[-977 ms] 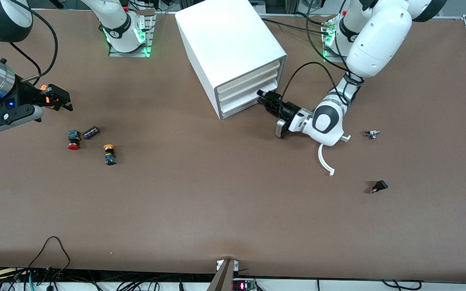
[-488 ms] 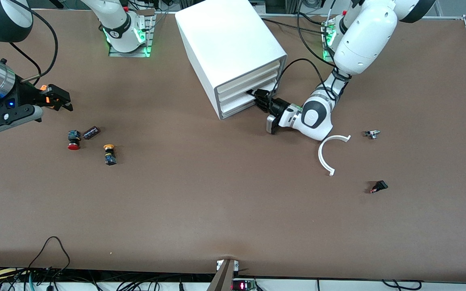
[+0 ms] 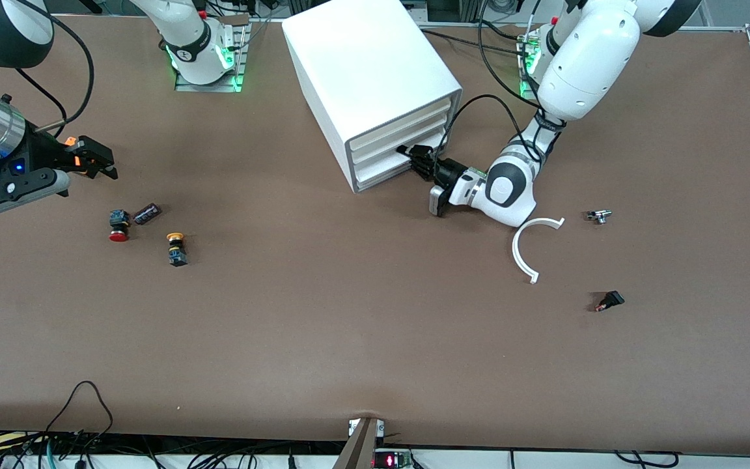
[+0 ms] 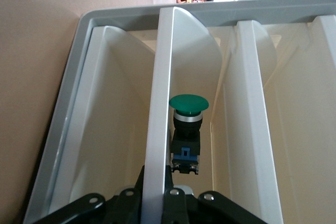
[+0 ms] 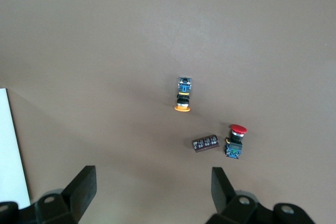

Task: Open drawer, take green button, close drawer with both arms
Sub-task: 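Pull the drawer open with the left gripper while the right gripper approaches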

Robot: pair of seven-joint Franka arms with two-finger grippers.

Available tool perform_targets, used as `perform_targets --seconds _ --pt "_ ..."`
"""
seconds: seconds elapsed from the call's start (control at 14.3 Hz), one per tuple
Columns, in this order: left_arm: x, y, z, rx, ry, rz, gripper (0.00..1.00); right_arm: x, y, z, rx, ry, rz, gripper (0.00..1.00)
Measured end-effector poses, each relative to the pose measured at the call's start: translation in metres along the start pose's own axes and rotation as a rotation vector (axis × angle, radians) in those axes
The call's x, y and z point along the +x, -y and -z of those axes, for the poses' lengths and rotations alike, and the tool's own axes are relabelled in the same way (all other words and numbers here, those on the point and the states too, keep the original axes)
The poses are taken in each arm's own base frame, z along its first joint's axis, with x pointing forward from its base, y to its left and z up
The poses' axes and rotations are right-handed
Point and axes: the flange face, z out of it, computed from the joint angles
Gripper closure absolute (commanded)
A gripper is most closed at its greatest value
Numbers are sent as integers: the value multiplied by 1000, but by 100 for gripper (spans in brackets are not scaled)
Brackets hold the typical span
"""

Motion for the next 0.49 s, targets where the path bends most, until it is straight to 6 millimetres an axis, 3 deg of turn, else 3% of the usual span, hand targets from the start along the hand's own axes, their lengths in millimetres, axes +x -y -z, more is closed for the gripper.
perform_targets --seconds 0.21,0.49 --pt "4 -1 10 8 -15 1 88 1 0 -2 1 2 1 3" --pt "17 -3 38 35 -43 16 88 8 5 -10 3 5 -3 3"
